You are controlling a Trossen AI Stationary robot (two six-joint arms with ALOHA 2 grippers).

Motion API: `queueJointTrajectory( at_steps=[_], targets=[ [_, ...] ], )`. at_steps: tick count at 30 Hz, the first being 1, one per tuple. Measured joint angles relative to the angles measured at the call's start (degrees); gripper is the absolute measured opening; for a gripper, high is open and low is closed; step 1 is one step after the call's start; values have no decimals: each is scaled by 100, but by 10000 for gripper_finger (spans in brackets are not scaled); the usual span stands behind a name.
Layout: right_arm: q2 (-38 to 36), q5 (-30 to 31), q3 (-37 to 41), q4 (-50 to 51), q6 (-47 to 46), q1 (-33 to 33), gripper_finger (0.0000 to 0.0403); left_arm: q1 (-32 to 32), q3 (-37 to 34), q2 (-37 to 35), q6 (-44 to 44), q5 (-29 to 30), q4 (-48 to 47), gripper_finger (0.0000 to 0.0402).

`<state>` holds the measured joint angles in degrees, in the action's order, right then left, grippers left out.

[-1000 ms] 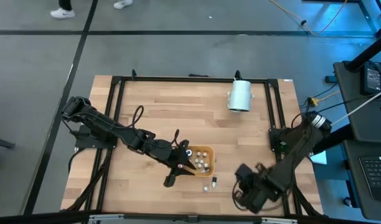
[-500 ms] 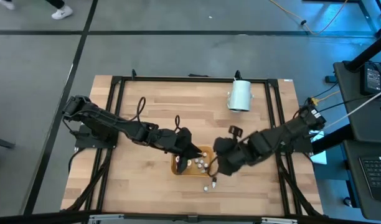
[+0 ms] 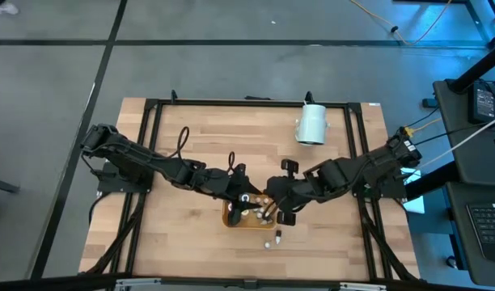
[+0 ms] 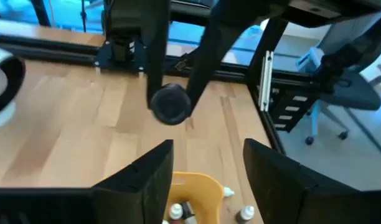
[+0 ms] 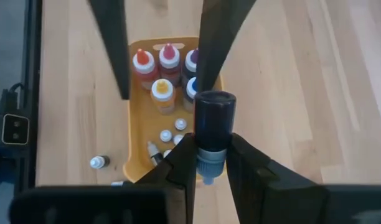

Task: Pick & Place food coloring
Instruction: Put the small red food coloring bottle in the yellow bin

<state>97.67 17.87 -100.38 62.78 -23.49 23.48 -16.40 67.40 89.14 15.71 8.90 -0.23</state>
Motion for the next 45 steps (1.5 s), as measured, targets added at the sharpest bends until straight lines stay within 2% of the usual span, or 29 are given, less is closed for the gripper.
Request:
queueJointTrajectory(
  at_steps=[12, 21, 26, 37, 45],
  targets=[
    [48, -161, 0, -191, -170, -2, 74, 92, 0, 0, -138, 234, 1, 192],
    [68, -204, 37, -327, -168, -44, 75, 103, 2, 0, -1, 55, 262, 188],
    [68, -166, 37, -341, -151, -63, 77, 109, 2, 0, -1, 62, 264, 162],
    [70, -154, 37, -340, -151, -61, 79, 114, 1, 0, 1, 196, 260, 62],
    [68, -286, 42, -381, -124, -61, 95, 114, 1, 0, 1, 198, 259, 63]
  ],
)
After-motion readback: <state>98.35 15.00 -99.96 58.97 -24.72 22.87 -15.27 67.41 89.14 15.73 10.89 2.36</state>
